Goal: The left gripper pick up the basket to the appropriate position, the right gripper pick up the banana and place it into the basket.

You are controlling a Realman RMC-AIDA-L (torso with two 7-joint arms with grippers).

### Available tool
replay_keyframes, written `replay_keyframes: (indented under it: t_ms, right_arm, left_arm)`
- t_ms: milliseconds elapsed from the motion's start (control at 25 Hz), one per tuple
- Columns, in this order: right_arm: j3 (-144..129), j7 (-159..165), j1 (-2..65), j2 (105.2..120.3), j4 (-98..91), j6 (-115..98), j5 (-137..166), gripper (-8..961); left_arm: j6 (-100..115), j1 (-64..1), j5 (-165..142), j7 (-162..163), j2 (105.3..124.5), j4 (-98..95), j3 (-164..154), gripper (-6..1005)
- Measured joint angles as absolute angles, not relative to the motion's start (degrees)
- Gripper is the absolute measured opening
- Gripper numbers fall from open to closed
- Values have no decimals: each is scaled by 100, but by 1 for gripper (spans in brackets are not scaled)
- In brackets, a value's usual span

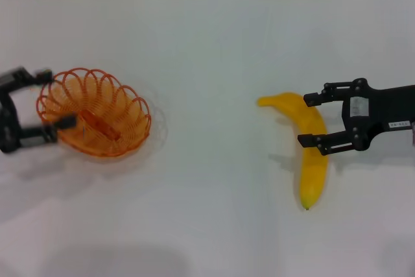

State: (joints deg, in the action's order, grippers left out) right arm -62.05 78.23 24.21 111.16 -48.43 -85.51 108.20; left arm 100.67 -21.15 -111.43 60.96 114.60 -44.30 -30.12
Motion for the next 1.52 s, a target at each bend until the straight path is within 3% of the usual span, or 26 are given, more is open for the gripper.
replay_keyframes:
  t_ms: [720,880,1240,1520]
  right_arm:
    - [-6205,7822,2424,11128,-4840,-8481,10846,820]
    - [-6205,7823,2429,11127,-4834,-8481,10846,820]
    - [-6205,7905,2431,11132,-4833,-8481,10869,820]
    - [-6205,7983,2454,11139,-4834,-8482,10962,820]
  left_arm:
    - [8757,-3211,-13285,9655,11050,-5571,-2828,894]
    - [8535,-3359,-13650,9667,11146,-5559,-2869,894]
    - [7868,-3511,-14379,9592,11588,-5473,-2907,889]
    - [7584,-3644,-14449,9492,11617,-5097,-2910,876]
